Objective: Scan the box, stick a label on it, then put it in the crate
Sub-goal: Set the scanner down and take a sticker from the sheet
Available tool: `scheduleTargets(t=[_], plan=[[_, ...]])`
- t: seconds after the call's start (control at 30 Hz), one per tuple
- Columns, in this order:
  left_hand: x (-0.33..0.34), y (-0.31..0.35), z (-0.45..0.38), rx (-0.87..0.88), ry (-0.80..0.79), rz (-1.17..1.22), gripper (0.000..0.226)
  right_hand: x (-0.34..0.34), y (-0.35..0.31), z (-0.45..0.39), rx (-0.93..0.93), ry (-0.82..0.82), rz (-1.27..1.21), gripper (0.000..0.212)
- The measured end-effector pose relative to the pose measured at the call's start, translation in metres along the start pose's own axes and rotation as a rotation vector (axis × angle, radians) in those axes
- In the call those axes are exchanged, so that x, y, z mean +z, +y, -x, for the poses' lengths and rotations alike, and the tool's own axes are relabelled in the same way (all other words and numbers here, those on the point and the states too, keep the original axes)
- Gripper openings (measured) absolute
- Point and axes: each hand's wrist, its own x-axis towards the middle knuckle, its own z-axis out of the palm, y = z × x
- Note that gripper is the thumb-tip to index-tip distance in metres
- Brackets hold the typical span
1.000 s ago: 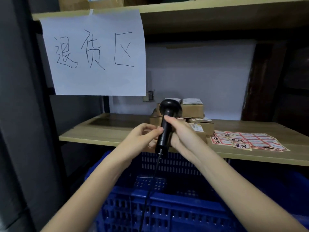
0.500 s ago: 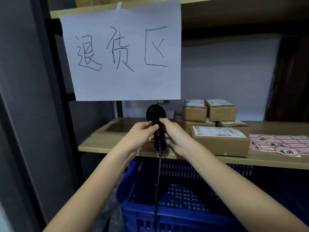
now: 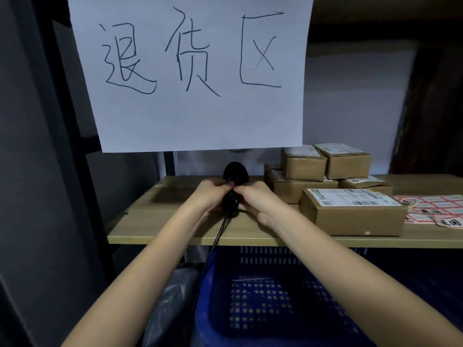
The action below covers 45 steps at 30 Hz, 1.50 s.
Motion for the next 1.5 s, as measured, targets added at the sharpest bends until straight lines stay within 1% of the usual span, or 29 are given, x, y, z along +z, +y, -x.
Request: scheduleTargets(t=[0.13, 0.27, 0.3, 0.37, 0.4, 0.43, 0.53, 0.57, 0.67, 0.73, 0.8, 0.9, 0.97, 1.0, 1.03, 1.07, 1.1, 1.13, 1.2, 1.23, 1.33, 1.43, 1.5], plan=[[0.001, -0.004, -0.001, 0.009, 0.007, 0.000, 0.038, 0.002, 0.004, -0.002, 0.006, 0.014, -0.036, 0.033], [0.001, -0.007, -0.002, 0.021, 0.002, -0.001, 0.040, 0.005, 0.006, -0.001, -0.011, 0.022, 0.007, 0.031], [0.000, -0.008, -0.001, 0.016, 0.004, -0.009, 0.042, 0.005, 0.006, -0.001, -0.015, 0.023, 0.016, 0.027], [-0.001, -0.009, 0.000, -0.002, 0.015, -0.021, 0.047, 0.005, 0.005, 0.000, -0.007, 0.024, 0.019, 0.013], [-0.002, -0.009, 0.000, -0.010, 0.015, -0.028, 0.049, 0.004, 0.005, 0.001, -0.008, 0.025, 0.018, 0.011], [-0.003, -0.010, 0.000, -0.013, 0.010, -0.037, 0.052, 0.004, 0.005, 0.001, -0.013, 0.023, 0.020, 0.013], [-0.004, -0.013, -0.001, -0.016, 0.010, -0.078, 0.057, 0.002, 0.005, 0.004, -0.029, 0.031, 0.045, 0.029], [-0.005, -0.014, -0.001, -0.016, 0.006, -0.089, 0.058, 0.001, 0.005, 0.006, -0.037, 0.036, 0.062, 0.029], [-0.004, -0.016, 0.000, -0.005, -0.016, -0.105, 0.061, -0.004, 0.004, 0.013, -0.063, 0.051, 0.103, 0.018], [-0.003, -0.016, 0.001, -0.018, -0.025, -0.091, 0.062, -0.007, 0.003, 0.018, -0.077, 0.074, 0.124, 0.024], [-0.003, -0.016, 0.002, -0.023, -0.042, -0.081, 0.065, -0.008, 0.002, 0.021, -0.112, 0.068, 0.143, 0.025], [-0.002, -0.015, 0.004, -0.043, -0.041, -0.077, 0.067, -0.011, 0.001, 0.028, -0.161, 0.053, 0.192, 0.039], [0.000, -0.012, 0.007, -0.037, -0.005, -0.108, 0.065, -0.015, -0.001, 0.034, -0.192, 0.034, 0.221, 0.037], [0.001, -0.011, 0.009, -0.011, 0.032, -0.170, 0.064, -0.017, -0.003, 0.038, -0.201, 0.020, 0.233, 0.030], [0.003, -0.008, 0.012, 0.024, 0.076, -0.277, 0.065, -0.020, -0.004, 0.041, -0.209, 0.009, 0.240, 0.018], [0.005, -0.006, 0.016, 0.064, 0.123, -0.406, 0.065, -0.024, -0.005, 0.044, -0.223, -0.002, 0.236, 0.012], [0.009, -0.003, 0.021, 0.110, 0.170, -0.536, 0.062, -0.028, -0.006, 0.048, -0.243, -0.010, 0.235, 0.012], [0.014, -0.001, 0.026, 0.166, 0.212, -0.639, 0.058, -0.034, -0.007, 0.052, -0.271, -0.018, 0.240, 0.017], [0.027, 0.007, 0.039, 0.274, 0.255, -0.758, 0.053, -0.046, -0.013, 0.060, -0.321, 0.009, 0.234, 0.031], [0.035, 0.012, 0.047, 0.321, 0.271, -0.800, 0.051, -0.053, -0.017, 0.064, -0.345, 0.041, 0.217, 0.033], [0.060, 0.020, 0.065, 0.440, 0.302, -0.918, 0.044, -0.088, -0.030, 0.075, -0.456, 0.156, 0.147, 0.030], [0.093, 0.026, 0.083, 0.550, 0.251, -0.991, 0.043, -0.139, -0.042, 0.080, -0.524, 0.285, 0.188, 0.031], [0.115, 0.027, 0.091, 0.635, 0.183, -0.989, 0.046, -0.178, -0.042, 0.078, -0.508, 0.346, 0.328, 0.032]])
